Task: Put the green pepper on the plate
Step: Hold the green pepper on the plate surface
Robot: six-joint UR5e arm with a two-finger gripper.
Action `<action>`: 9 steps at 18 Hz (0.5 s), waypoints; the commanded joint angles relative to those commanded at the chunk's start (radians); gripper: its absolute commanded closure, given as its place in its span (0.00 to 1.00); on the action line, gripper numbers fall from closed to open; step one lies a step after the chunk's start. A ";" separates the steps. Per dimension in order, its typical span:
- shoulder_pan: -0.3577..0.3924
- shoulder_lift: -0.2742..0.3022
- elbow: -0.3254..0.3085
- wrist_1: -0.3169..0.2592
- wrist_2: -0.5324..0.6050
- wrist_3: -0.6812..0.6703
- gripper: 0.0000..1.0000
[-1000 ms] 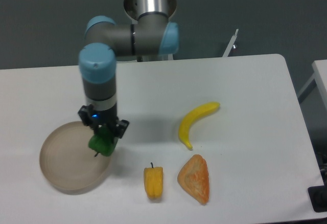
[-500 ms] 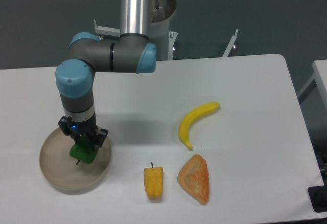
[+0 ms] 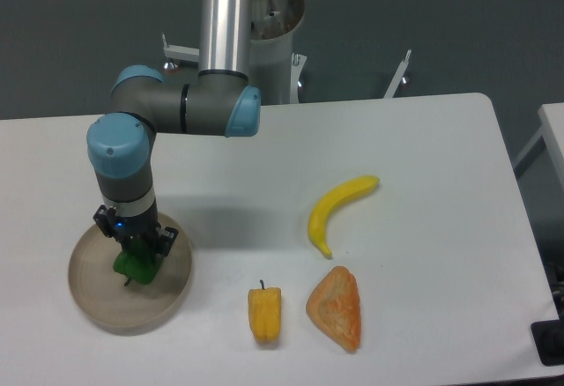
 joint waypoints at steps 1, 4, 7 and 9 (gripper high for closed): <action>-0.005 -0.002 0.002 0.000 0.000 0.000 0.66; -0.005 0.000 0.003 0.000 0.000 0.002 0.65; -0.006 -0.003 0.002 0.000 -0.002 0.000 0.63; -0.006 -0.005 0.000 0.000 0.000 0.002 0.62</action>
